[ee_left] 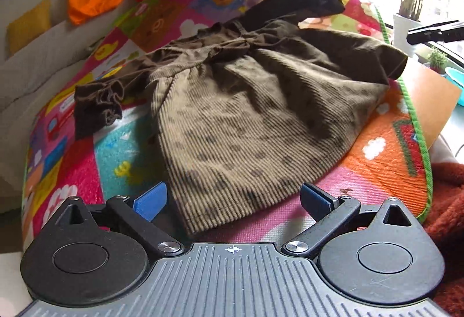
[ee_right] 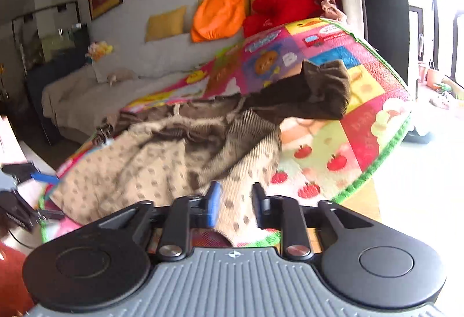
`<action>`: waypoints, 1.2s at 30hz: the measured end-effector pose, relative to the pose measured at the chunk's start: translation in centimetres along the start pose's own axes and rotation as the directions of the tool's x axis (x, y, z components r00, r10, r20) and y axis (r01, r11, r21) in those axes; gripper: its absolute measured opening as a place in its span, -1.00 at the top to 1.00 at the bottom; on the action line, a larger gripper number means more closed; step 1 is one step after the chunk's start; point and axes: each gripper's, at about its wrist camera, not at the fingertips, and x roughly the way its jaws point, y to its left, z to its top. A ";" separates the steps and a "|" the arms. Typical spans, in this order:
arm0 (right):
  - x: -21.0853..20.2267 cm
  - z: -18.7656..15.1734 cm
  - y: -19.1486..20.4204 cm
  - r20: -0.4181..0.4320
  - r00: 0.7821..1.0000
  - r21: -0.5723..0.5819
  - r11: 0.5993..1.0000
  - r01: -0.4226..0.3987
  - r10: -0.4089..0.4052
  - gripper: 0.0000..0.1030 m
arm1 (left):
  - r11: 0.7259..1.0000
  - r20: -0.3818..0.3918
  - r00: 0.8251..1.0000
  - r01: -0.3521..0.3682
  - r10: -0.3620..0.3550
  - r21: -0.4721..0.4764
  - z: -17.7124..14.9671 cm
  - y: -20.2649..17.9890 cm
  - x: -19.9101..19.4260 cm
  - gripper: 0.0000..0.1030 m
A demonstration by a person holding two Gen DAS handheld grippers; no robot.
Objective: Fold clothes
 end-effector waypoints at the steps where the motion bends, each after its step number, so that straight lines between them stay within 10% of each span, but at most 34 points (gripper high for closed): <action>1: 0.8 -0.7 0.4 -0.019 1.000 -0.053 0.998 0.023 -0.024 0.10 | 1.000 0.000 1.000 -0.008 0.008 -0.003 -0.2 0.1 0.0 -0.96; 7: 5.6 -3.3 2.7 -0.057 0.987 -0.255 0.958 0.131 -0.150 0.11 | 0.992 0.018 0.992 -0.123 0.123 -0.002 -0.4 0.6 0.4 -0.96; 9: 5.5 -1.9 2.7 0.003 0.992 -0.187 0.974 0.126 -0.127 0.63 | 0.980 0.035 0.979 -0.200 0.199 0.013 -0.1 1.0 0.5 -0.98; 15: 1.0 4.2 2.1 0.263 0.949 -0.092 0.975 0.203 -0.173 0.80 | 0.877 0.186 0.861 -0.480 0.473 -0.003 2.3 3.5 -2.8 -0.96; 18: -0.4 4.9 1.6 0.282 0.938 -0.108 0.965 0.240 -0.202 0.80 | 0.860 0.204 0.837 -0.506 0.507 -0.064 2.8 4.9 -4.7 -0.96; 25: 0.0 0.0 -0.8 0.105 0.947 -0.114 0.943 0.314 -0.303 0.80 | 0.913 0.163 0.899 -0.397 0.407 -0.094 1.6 5.8 -5.4 -0.96; 29: -0.1 -0.9 -2.3 0.069 0.950 -0.051 0.950 0.307 -0.303 0.79 | 0.964 0.187 0.974 -0.081 0.132 -0.255 2.8 7.3 -4.7 -0.96; 32: 0.8 0.4 -1.6 0.082 0.973 -0.037 0.975 0.218 -0.214 0.63 | 0.969 0.212 0.977 0.084 -0.034 -0.231 4.6 6.1 -2.6 -0.97; 36: 4.2 2.2 1.7 0.048 0.999 -0.105 0.994 0.031 -0.026 0.07 | 0.997 0.113 0.993 0.021 -0.013 -0.072 5.9 2.9 1.3 -0.97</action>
